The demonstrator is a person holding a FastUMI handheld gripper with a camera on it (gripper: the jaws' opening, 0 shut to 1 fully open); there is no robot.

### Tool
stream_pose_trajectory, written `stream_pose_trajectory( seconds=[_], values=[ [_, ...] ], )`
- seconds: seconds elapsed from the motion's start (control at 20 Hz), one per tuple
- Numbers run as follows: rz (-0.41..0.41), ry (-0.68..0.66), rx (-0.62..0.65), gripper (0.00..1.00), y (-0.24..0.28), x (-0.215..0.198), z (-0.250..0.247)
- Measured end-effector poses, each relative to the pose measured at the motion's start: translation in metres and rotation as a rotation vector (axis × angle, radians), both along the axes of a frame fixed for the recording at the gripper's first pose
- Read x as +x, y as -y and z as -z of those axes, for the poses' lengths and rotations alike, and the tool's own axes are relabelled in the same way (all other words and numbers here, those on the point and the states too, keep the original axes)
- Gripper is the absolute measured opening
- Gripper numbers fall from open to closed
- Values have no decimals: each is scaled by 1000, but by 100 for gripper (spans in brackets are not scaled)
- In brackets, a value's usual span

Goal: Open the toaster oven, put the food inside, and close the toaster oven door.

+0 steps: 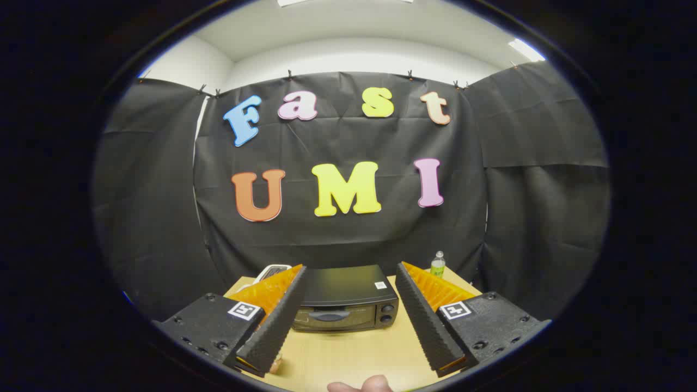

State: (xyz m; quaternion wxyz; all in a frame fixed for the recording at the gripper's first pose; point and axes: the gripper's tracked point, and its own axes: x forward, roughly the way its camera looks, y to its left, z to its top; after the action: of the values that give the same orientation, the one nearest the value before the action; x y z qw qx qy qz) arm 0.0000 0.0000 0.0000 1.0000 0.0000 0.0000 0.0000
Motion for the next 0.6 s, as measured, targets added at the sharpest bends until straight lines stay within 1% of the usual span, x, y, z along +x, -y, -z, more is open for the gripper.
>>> stream_pose_trajectory(
  seconds=[0.6],
  values=[
    [-23, -24, 12, 100, 0, 14, 9]
  ],
)
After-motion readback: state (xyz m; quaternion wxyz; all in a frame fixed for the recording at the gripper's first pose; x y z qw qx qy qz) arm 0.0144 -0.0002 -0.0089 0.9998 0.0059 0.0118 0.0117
